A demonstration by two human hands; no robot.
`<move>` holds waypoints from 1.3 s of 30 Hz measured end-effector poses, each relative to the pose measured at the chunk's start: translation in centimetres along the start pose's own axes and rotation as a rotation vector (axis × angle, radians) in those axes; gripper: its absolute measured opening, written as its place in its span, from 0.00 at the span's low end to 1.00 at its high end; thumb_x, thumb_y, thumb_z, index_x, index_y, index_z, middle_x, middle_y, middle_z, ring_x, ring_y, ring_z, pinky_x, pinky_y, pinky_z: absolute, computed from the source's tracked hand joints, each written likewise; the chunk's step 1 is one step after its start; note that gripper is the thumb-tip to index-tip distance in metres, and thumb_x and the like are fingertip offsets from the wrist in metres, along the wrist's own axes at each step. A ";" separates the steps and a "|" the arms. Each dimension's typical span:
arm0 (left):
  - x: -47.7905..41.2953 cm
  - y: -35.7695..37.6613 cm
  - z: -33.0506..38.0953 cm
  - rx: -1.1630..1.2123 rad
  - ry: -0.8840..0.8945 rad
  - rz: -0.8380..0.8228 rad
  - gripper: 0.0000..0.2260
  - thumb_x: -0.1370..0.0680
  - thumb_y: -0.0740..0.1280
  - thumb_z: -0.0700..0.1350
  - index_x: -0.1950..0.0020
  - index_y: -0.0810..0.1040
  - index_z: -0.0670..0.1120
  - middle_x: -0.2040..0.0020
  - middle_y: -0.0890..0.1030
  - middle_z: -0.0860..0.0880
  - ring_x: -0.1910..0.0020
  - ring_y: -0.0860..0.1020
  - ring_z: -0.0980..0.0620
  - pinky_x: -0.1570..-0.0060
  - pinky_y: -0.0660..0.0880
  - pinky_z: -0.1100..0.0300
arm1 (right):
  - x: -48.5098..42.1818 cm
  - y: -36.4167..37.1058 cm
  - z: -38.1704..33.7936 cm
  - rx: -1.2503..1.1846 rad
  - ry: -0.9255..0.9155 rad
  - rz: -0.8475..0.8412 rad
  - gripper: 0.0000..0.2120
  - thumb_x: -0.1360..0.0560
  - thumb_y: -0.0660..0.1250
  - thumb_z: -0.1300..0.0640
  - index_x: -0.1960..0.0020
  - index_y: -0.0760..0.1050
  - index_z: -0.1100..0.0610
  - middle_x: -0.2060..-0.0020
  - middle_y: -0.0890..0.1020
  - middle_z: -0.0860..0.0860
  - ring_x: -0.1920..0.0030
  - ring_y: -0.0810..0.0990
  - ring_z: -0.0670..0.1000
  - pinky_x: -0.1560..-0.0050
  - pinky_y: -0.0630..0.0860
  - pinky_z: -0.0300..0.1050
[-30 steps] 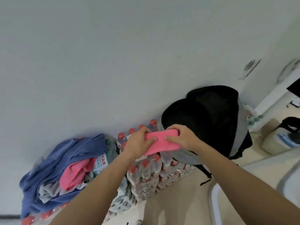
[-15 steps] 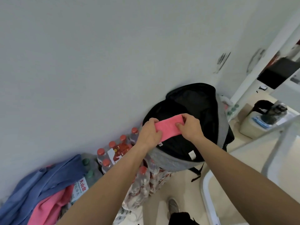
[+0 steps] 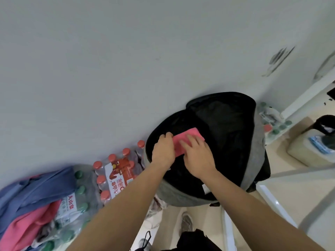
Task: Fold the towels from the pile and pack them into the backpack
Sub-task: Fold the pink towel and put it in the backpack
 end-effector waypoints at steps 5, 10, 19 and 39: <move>-0.3 -1.4 -0.2 -0.316 0.120 0.169 0.11 0.24 0.67 0.50 0.43 0.77 0.50 0.45 0.77 0.49 0.48 0.76 0.46 0.57 0.72 0.52 | 0.9 2.9 1.3 0.012 -0.094 -0.186 0.32 0.19 0.55 0.47 0.20 0.45 0.43 0.20 0.45 0.53 0.21 0.42 0.59 0.22 0.48 0.59; -1.2 -3.1 -2.8 -0.300 0.037 0.194 0.15 0.24 0.66 0.50 0.39 0.79 0.51 0.32 0.72 0.46 0.33 0.69 0.43 0.38 0.66 0.48 | 1.7 3.8 0.6 0.113 -0.188 -0.186 0.34 0.21 0.48 0.34 0.22 0.36 0.39 0.21 0.37 0.57 0.23 0.34 0.66 0.24 0.42 0.65; -1.5 -4.1 -3.7 -0.185 0.022 0.125 0.18 0.21 0.61 0.49 0.32 0.74 0.47 0.34 0.75 0.50 0.40 0.74 0.45 0.42 0.70 0.50 | -2.9 3.6 1.1 0.138 -0.128 -0.254 0.33 0.21 0.42 0.32 0.23 0.31 0.40 0.24 0.30 0.57 0.25 0.29 0.64 0.24 0.39 0.63; -1.5 1.3 0.1 -0.417 0.288 -0.072 0.30 0.21 0.57 0.46 0.21 0.53 0.39 0.21 0.55 0.39 0.22 0.55 0.42 0.24 0.53 0.49 | -6.2 1.7 2.3 -0.019 -0.103 -0.126 0.37 0.25 0.61 0.60 0.20 0.48 0.57 0.20 0.47 0.59 0.20 0.45 0.57 0.21 0.50 0.52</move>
Point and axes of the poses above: each hand's wrist, its own x-axis away from the middle knuckle, its own y-axis out of the palm, z = x × y, the point moved 4 cm from there along -x, towards the middle knuckle
